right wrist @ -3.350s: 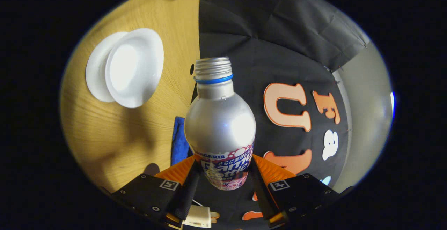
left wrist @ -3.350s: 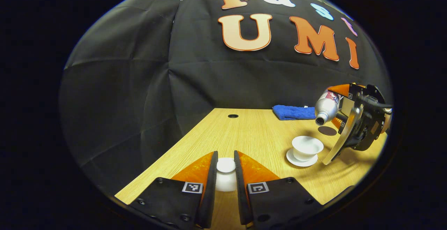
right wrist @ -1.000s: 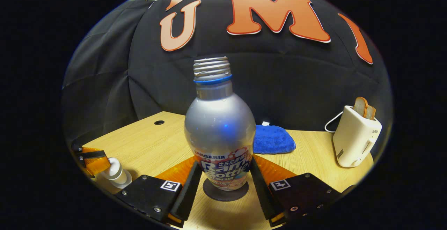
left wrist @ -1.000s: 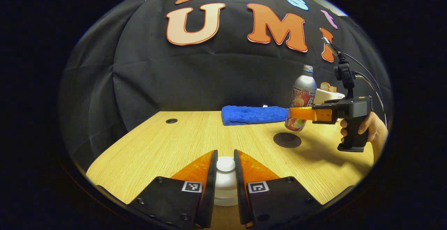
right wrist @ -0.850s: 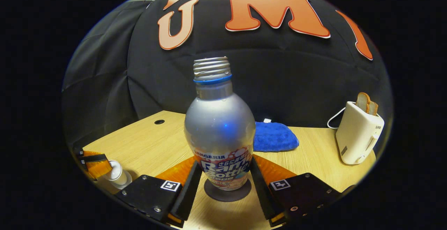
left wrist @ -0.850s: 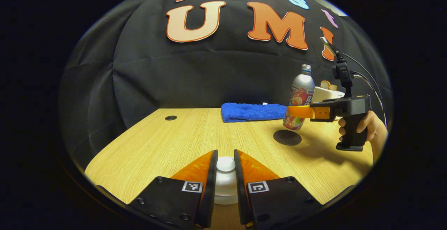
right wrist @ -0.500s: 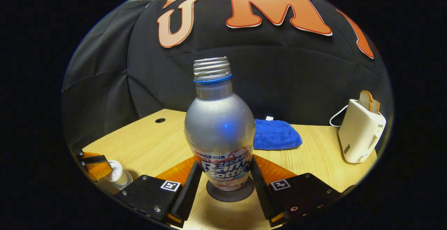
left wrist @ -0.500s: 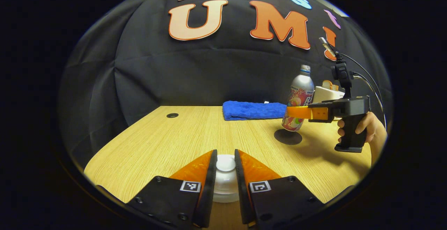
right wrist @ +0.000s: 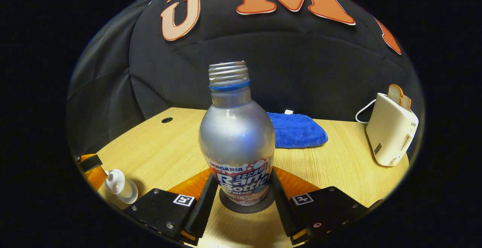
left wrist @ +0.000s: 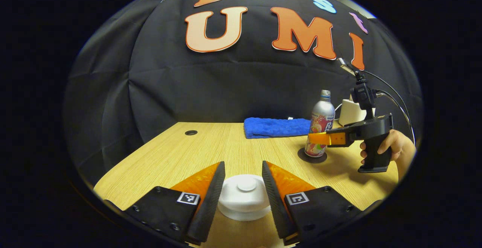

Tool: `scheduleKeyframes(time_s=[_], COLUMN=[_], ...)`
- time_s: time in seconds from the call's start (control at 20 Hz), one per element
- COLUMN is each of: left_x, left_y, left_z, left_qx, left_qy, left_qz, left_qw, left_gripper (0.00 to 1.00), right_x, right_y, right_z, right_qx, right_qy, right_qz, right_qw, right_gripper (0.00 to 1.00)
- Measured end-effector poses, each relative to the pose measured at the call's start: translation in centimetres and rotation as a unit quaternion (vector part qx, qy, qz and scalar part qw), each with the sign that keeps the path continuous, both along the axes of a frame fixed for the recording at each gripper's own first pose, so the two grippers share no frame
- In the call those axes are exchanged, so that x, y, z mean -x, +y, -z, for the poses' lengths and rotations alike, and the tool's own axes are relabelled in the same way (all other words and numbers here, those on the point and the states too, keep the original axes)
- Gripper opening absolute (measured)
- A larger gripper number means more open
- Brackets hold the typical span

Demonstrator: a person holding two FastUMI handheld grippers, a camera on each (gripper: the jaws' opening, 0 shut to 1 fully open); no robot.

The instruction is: Open the teacup lid with one hand, grasp the water bottle and pour water into the teacup with the other hand; after pouring, place the water bottle on the coaster and then close the teacup lid.

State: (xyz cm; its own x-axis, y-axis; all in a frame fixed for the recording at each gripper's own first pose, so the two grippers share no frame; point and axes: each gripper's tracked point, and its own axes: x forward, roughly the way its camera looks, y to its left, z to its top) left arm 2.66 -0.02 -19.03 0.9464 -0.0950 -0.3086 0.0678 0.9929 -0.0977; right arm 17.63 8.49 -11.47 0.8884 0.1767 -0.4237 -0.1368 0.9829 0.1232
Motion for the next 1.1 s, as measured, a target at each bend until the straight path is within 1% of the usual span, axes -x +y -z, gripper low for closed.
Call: scheduleKeyframes(time_s=[0.05, 0.1, 0.15, 0.2, 0.3, 0.4, 0.45, 0.55, 0.6, 0.65, 0.7, 0.75, 0.8, 0.85, 0.9, 0.95, 1.0, 1.1], left_x=[0.0, 0.2, 0.3, 0.3, 0.7, 0.5, 0.7, 1.0, 1.2, 1.4, 1.5, 1.7, 1.9, 2.0, 2.3, 2.4, 2.7, 3.1], left_y=[0.0, 0.1, 0.2, 0.4, 0.6, 0.5, 0.6, 0.5, 0.5, 0.2, 0.1, 0.1, 0.0, -0.2, -0.4, -0.6, -0.8, -1.2], left_z=[-0.1, -0.4, -0.5, -0.7, -1.2, -1.6, -1.6, -2.1, -2.7, -3.2, -3.7, -4.1, -4.5, -4.9, -5.3, -5.8, -6.4, -7.9], left_qx=[0.0, 0.0, 0.0, 0.0, -0.001, 0.002, 0.001, -0.001, 0.003, 0.006, 0.008, 0.009, 0.01, 0.012, 0.012, 0.011, 0.01, 0.005], left_qy=[-0.002, -0.004, -0.006, -0.008, -0.012, -0.018, -0.014, -0.017, -0.022, -0.027, -0.031, -0.033, -0.035, -0.037, -0.04, -0.043, -0.048, -0.062], left_qz=[-0.001, -0.003, -0.005, -0.007, -0.012, -0.015, -0.018, -0.023, -0.024, -0.026, -0.028, -0.031, -0.034, -0.036, -0.037, -0.037, -0.036, -0.034], left_qw=[1.0, 1.0, 1.0, 1.0, 1.0, 1.0, 1.0, 1.0, 0.999, 0.999, 0.999, 0.999, 0.999, 0.999, 0.998, 0.998, 0.998, 0.997], left_gripper=[0.68, 0.68, 0.71, 0.68, 0.71, 0.71, 0.68, 0.82, 0.79, 0.8, 0.77, 0.86, 0.87, 0.94, 0.92, 0.92, 0.92, 0.93], right_x=[0.1, 0.1, 0.0, 0.0, 0.5, 1.1, 1.4, 2.6, 3.3, 4.0, 4.8, 5.7, 6.6, 7.5, 8.4, 9.3, 10.3, 11.9], right_y=[-0.1, -0.2, -0.2, -0.2, -0.1, -0.8, -1.3, -1.8, -2.0, -2.3, -2.5, -2.9, -3.2, -3.4, -3.6, -3.7, -4.0, -4.9], right_z=[0.5, 0.8, 1.0, 1.1, 1.4, 1.2, 0.8, -0.6, -1.4, -2.2, -3.0, -3.7, -4.8, -5.8, -7.0, -8.1, -9.1, -11.2], right_qx=[0.004, 0.006, 0.003, -0.002, -0.006, 0.005, 0.011, 0.018, 0.022, 0.026, 0.034, 0.045, 0.056, 0.063, 0.064, 0.06, 0.055, 0.049], right_qy=[0.003, 0.006, 0.009, 0.013, 0.024, 0.025, 0.019, 0.005, -0.001, -0.008, -0.017, -0.027, -0.039, -0.052, -0.067, -0.079, -0.091, -0.116], right_qz=[0.0, 0.0, 0.0, -0.002, -0.004, 0.006, 0.01, 0.012, 0.011, 0.009, 0.006, 0.003, 0.001, -0.001, -0.002, -0.002, -0.001, 0.01], right_qw=[1.0, 1.0, 1.0, 1.0, 1.0, 1.0, 1.0, 1.0, 1.0, 1.0, 0.999, 0.999, 0.998, 0.997, 0.996, 0.995, 0.994, 0.992], right_gripper=[0.8, 0.81, 0.81, 0.81, 0.83, 0.85, 0.91, 0.98, 0.98, 0.98, 0.98, 0.98, 0.98, 0.98, 0.98, 0.94, 0.98, 0.98])
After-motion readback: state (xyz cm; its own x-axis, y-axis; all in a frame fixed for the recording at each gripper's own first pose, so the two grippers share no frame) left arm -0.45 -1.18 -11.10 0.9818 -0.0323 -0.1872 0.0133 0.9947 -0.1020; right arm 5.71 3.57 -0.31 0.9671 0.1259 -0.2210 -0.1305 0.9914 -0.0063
